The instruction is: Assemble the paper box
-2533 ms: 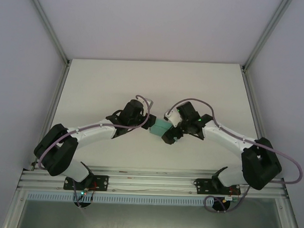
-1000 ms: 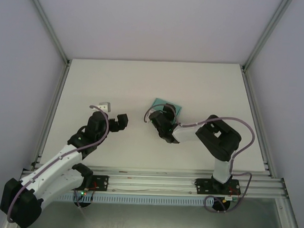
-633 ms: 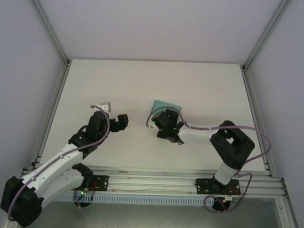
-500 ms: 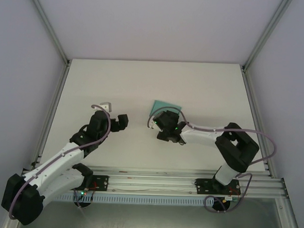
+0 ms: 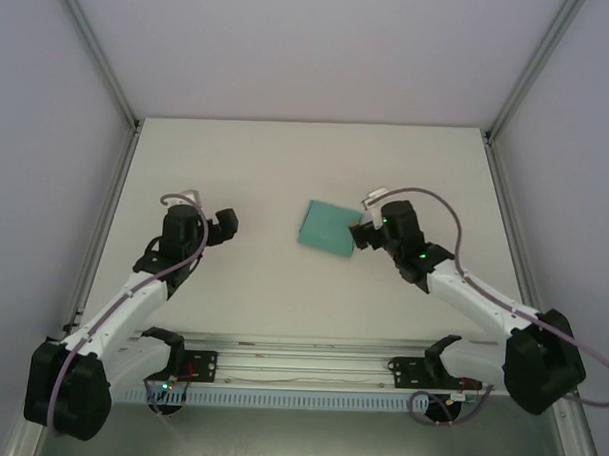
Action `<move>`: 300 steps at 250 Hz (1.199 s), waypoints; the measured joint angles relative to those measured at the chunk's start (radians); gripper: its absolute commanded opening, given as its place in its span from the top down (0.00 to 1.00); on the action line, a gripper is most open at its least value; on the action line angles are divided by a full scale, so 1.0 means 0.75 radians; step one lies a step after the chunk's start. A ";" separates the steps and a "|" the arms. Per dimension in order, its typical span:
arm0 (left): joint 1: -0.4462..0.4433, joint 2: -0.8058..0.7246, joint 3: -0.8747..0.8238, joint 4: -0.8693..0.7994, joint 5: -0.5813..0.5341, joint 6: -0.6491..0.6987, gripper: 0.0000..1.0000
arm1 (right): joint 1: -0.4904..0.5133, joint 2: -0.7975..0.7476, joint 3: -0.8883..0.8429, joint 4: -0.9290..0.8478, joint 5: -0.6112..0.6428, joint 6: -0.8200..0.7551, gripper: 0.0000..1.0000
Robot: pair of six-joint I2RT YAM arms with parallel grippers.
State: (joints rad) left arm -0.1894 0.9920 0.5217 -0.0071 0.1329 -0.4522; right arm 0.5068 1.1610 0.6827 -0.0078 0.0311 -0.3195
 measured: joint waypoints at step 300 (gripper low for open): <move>-0.417 1.160 0.451 0.625 0.542 -0.232 0.19 | -0.209 0.957 0.695 -0.398 -0.771 0.418 0.44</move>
State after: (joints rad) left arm -0.5018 1.8618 0.8600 0.4618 0.5396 -0.6266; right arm 0.3504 1.8786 1.2037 -0.3065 -0.5472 -0.0063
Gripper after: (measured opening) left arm 0.846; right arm 0.591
